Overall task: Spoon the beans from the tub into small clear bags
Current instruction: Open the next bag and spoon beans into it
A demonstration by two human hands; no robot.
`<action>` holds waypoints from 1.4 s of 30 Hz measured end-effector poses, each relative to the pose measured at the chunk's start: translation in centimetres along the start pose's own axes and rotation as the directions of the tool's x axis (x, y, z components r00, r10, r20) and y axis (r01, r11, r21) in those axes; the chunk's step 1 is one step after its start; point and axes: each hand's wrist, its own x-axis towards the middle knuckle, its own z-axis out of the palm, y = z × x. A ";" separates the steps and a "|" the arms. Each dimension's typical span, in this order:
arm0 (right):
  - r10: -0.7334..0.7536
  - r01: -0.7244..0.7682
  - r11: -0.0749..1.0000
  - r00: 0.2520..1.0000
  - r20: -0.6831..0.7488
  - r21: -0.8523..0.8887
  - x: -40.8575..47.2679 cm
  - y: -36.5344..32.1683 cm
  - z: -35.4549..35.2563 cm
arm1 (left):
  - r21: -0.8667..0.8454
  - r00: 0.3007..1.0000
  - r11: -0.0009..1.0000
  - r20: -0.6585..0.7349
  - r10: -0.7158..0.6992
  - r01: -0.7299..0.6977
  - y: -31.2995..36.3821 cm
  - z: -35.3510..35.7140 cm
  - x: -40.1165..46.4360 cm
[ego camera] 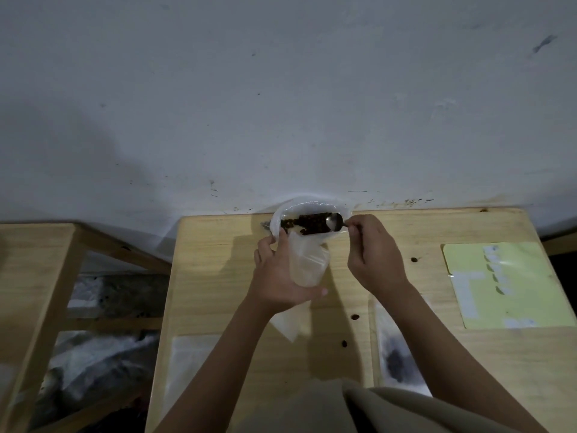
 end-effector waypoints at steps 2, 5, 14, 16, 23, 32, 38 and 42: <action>-0.052 0.053 0.990 0.999 0.017 -0.127 0.0 0.4 0.3 | 0.006 1.000 1.000 -0.007 0.013 -0.013 0.5 0.0 -0.1; 0.107 -0.107 0.994 0.994 0.024 -0.004 0.0 0.7 1.1 | 0.017 0.999 0.999 -0.011 0.040 -0.040 1.2 0.0 -0.2; 0.741 -0.683 0.468 0.649 0.172 0.560 0.2 1.3 2.2 | 0.030 0.999 0.999 0.002 0.043 -0.043 0.8 -0.2 0.0; 0.786 -0.700 0.358 0.583 0.206 0.618 0.1 1.5 2.2 | 0.034 0.999 0.999 -0.004 0.041 -0.041 0.7 -0.3 0.1; 0.804 -0.682 0.234 0.536 0.256 0.693 -0.1 1.6 1.5 | 0.037 1.000 0.999 0.012 0.012 -0.013 -0.1 -0.1 0.2; 0.754 -0.630 0.282 0.612 0.239 0.724 -1.1 1.9 -0.6 | 0.040 1.000 0.999 -0.004 -0.007 0.007 -1.1 0.3 -1.0; 0.683 -0.598 0.329 0.685 0.254 0.730 -2.2 2.0 -2.2 | 0.118 0.999 0.993 -0.031 0.016 -0.012 -1.3 0.5 -1.5; 0.595 -0.565 0.399 0.759 0.265 0.722 -2.7 1.7 -3.0 | 0.145 0.997 0.989 -0.060 0.040 -0.031 -1.3 0.7 -1.4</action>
